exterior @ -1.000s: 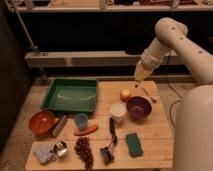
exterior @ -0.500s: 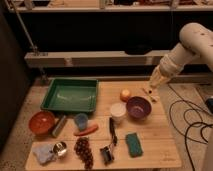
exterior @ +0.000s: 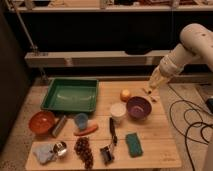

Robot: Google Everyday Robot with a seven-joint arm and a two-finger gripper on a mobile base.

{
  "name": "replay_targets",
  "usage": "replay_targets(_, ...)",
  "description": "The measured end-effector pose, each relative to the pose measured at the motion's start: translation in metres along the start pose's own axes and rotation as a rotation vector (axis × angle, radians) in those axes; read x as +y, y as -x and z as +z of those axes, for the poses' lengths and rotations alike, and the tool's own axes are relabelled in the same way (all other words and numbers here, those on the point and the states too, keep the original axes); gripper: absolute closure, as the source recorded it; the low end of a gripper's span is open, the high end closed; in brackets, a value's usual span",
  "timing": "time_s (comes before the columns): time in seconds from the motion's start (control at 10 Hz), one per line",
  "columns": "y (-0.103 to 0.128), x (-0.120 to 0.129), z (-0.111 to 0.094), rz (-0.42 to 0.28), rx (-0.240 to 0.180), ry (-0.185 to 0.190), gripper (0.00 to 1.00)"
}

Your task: Place banana in table surface

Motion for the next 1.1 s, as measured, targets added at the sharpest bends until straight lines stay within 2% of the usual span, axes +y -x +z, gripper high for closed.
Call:
replay_targets(0.2, -0.001, 0.0, 0.001, 0.006, -0.002, 0.003, 1.0)
replay_targets(0.3, 0.001, 0.004, 0.005, 0.014, -0.019, 0.012, 1.0)
replay_targets(0.5, 0.004, 0.027, 0.007, 0.042, -0.037, 0.02, 1.0)
replay_targets(0.6, 0.003, 0.045, 0.008, 0.059, -0.029, 0.02, 1.0)
replay_targets(0.8, 0.0, 0.098, 0.011, 0.112, 0.0, 0.027, 1.0)
replay_targets(0.9, -0.005, 0.118, 0.011, 0.136, 0.011, 0.032, 1.0)
replay_targets(1.1, -0.026, 0.181, 0.015, 0.222, 0.024, 0.058, 1.0)
